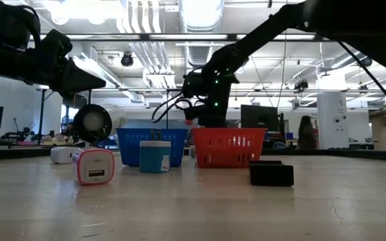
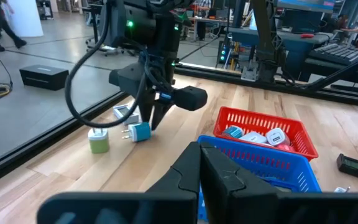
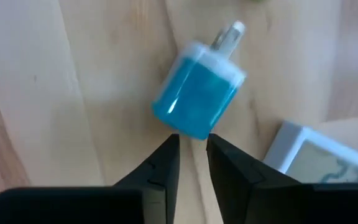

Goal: Pick & Place Office items
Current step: Put the blue charger adapter into the red bin

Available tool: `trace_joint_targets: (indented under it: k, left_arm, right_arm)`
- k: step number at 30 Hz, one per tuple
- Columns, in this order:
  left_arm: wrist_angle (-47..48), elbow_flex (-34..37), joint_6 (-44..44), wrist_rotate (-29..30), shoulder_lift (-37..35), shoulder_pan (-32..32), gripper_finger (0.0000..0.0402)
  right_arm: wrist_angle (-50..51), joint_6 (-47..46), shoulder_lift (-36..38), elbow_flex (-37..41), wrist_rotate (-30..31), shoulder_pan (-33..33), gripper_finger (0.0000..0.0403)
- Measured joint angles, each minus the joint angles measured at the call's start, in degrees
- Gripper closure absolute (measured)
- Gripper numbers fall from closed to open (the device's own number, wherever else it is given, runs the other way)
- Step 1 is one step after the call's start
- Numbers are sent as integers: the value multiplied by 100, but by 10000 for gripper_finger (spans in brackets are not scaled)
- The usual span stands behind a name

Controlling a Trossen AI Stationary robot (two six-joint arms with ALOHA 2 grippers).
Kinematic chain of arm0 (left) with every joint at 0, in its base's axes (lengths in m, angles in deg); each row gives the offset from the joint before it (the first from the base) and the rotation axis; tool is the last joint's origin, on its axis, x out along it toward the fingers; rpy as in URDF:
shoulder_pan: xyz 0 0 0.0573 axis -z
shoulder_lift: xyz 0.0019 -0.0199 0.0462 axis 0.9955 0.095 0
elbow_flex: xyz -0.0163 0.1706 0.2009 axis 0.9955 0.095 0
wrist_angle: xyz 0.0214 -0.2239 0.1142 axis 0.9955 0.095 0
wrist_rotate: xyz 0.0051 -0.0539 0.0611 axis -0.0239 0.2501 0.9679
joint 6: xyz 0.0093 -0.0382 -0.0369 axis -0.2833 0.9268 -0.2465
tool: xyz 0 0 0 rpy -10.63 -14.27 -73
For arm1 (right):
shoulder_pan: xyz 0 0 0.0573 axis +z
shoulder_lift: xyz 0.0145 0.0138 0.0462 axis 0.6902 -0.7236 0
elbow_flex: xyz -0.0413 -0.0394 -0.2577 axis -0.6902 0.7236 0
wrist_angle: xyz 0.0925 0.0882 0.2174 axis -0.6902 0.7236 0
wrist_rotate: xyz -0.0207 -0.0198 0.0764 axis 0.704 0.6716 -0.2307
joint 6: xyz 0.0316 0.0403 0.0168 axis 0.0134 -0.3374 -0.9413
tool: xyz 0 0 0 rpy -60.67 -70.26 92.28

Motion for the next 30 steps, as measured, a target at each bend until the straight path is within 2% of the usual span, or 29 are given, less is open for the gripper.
trace_joint_targets:
  k: [4, 7, 13, 18, 24, 30]
  left_arm:
    - [0, -1, -1, 0, 0, 0, 390]
    - [0, 0, -1, 0, 0, 0, 390]
    - [0, -1, 27, 0, 0, 0, 390]
    - [0, -1, 30, 0, -2, 0, 390]
    - [0, -1, 40, 0, 0, 0, 390]
    - [-2, -1, 40, 0, -1, 0, 390]
  right_arm:
    - [524, 72, 0, -102, -476, -32, 307]
    - [694, -109, 0, -207, -581, -26, 283]
    - [523, -1220, 0, -584, -702, -52, 222]
    - [541, -1632, 0, -813, -761, -55, 183]
    - [432, -2011, 0, -797, -732, -101, 161]
    - [222, -2136, -22, -761, -426, -98, 161]
